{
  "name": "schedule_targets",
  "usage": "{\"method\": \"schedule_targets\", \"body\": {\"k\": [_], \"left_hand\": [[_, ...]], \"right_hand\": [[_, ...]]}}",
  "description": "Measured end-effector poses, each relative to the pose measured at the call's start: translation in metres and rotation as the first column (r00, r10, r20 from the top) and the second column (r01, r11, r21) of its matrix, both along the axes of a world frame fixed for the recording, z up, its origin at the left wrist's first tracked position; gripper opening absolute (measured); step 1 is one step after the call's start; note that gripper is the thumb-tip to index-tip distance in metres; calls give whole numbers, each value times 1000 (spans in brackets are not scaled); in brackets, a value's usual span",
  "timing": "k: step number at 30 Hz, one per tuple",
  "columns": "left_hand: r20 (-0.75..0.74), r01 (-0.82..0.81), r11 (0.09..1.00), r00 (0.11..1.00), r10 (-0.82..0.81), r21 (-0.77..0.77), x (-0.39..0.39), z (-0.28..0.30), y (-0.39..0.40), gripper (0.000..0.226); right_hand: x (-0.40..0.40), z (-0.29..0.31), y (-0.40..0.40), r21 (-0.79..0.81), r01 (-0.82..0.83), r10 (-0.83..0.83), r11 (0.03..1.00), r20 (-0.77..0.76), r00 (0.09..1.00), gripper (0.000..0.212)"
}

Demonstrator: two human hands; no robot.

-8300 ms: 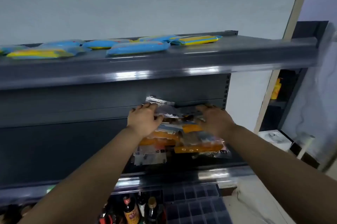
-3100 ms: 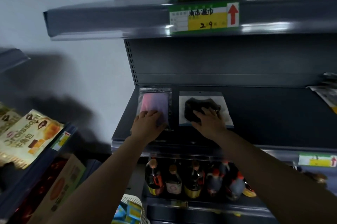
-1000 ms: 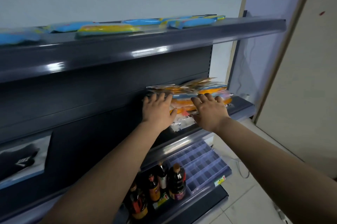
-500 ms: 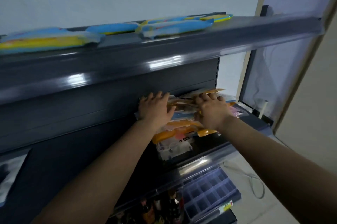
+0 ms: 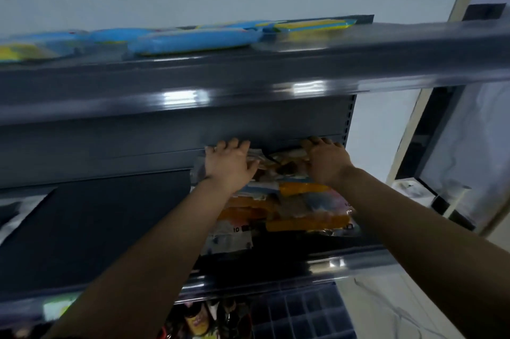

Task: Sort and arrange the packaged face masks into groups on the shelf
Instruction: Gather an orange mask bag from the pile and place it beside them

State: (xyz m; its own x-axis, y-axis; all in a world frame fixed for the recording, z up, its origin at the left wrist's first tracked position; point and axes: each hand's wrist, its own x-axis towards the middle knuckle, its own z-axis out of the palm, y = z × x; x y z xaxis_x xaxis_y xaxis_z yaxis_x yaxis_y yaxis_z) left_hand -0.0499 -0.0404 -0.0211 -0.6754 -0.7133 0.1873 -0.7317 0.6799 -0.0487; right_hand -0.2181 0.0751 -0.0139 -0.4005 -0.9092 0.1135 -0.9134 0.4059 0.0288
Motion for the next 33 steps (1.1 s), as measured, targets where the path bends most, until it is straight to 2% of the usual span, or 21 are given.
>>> {"method": "schedule_targets", "body": {"k": [6, 11, 15, 18, 20, 23, 25, 26, 30, 33], "left_hand": [[14, -150, 988, 989, 150, 28, -11, -6, 2, 55], [11, -254, 957, 967, 255, 138, -18, -16, -4, 53], [-57, -337, 911, 931, 359, 236, -22, -19, -14, 54], [-130, -339, 881, 908, 398, 331, -22, -17, -20, 62], [-124, -331, 852, 904, 410, 405, -19, -15, -22, 74], [-77, -389, 778, 871, 484, 493, -13, -13, -29, 90], [-124, -416, 738, 824, 553, 531, -6, -11, -34, 91], [-174, -402, 735, 803, 569, 546, -2, -11, -36, 87], [-374, -304, 764, 731, 570, 569, 5, -9, -32, 68], [-467, -255, 787, 688, 555, 561, 6, -4, -25, 60]], "right_hand": [[-42, -6, -3, -41, -13, 20, 999, 170, 985, 44], [-63, -12, -4, -62, 19, 1, 998, 302, 953, 42], [-77, -20, -7, -38, 41, -24, 998, 376, 926, 45], [-81, -21, -9, -13, 66, -55, 998, 421, 905, 45], [-84, -23, -12, -37, 100, -70, 994, 484, 872, 43], [-92, -25, -13, -148, 209, -62, 967, 656, 753, 47], [-93, -23, -10, -209, 303, -39, 930, 762, 646, 64], [-93, -22, -9, -233, 349, -24, 908, 802, 597, 65], [-95, -27, -10, -250, 480, 78, 841, 933, 350, 35], [-94, -30, -14, -231, 501, 150, 834, 969, 197, 25]]}}
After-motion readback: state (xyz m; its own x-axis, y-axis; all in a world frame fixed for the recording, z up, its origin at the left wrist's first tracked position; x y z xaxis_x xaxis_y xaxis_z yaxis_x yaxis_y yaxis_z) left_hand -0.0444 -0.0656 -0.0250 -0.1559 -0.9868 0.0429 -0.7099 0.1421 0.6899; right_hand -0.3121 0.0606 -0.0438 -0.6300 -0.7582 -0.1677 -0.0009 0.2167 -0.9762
